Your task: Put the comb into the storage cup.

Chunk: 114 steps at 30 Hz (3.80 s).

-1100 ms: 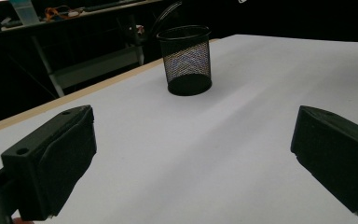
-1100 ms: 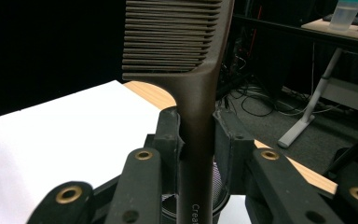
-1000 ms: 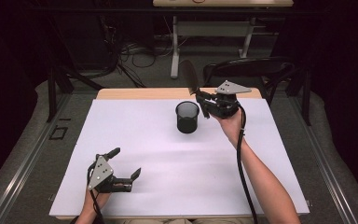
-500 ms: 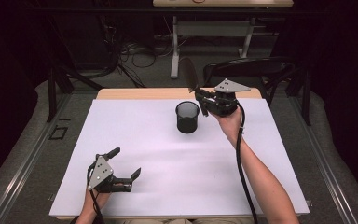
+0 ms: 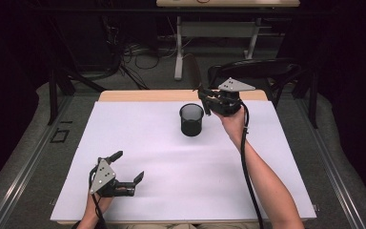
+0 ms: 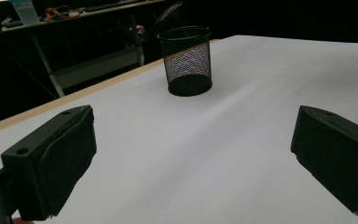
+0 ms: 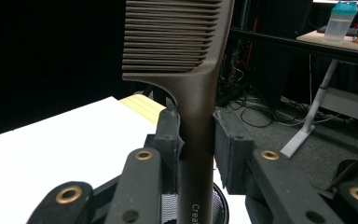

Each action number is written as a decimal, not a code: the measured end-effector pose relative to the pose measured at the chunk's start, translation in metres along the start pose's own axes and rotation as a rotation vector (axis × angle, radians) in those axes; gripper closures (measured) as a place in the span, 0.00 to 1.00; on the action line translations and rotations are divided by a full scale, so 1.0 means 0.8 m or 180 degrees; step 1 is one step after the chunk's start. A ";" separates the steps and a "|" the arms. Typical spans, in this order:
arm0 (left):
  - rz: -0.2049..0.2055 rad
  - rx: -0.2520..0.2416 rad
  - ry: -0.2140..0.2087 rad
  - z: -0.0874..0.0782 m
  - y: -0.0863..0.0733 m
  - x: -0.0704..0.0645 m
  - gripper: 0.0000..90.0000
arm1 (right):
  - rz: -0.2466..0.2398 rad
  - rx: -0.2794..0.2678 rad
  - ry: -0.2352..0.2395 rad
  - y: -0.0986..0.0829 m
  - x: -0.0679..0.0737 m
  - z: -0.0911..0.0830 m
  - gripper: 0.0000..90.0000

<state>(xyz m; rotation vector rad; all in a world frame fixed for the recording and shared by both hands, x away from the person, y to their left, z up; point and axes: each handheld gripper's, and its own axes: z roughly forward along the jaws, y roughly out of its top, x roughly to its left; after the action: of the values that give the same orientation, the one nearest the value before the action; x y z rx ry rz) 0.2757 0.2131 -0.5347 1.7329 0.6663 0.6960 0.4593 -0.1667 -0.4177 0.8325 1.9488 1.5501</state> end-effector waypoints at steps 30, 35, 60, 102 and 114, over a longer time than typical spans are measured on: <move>0.0007 -0.0008 0.0015 0.000 0.000 0.000 0.00 | 0.0024 -0.0169 0.0018 0.003 -0.002 0.028 0.81; 0.0007 -0.0010 0.0020 0.000 0.000 0.001 0.00 | 0.0059 -0.0188 0.0008 0.002 -0.003 0.031 0.81; 0.0015 -0.0006 0.0019 0.000 0.001 0.000 0.00 | 0.0091 -0.0239 0.0046 -0.006 0.001 0.053 0.81; 0.0017 0.0007 0.0021 -0.001 0.001 0.000 0.00 | 0.0100 -0.0090 0.0072 -0.025 0.004 0.075 0.81; 0.0019 0.0007 0.0025 -0.001 0.001 -0.001 0.00 | 0.0093 -0.0049 0.0097 -0.031 0.001 0.079 0.81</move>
<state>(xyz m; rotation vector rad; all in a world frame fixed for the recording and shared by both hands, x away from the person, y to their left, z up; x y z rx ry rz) 0.2751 0.2129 -0.5342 1.7356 0.6680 0.7067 0.5001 -0.1284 -0.4557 0.8389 1.9519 1.6017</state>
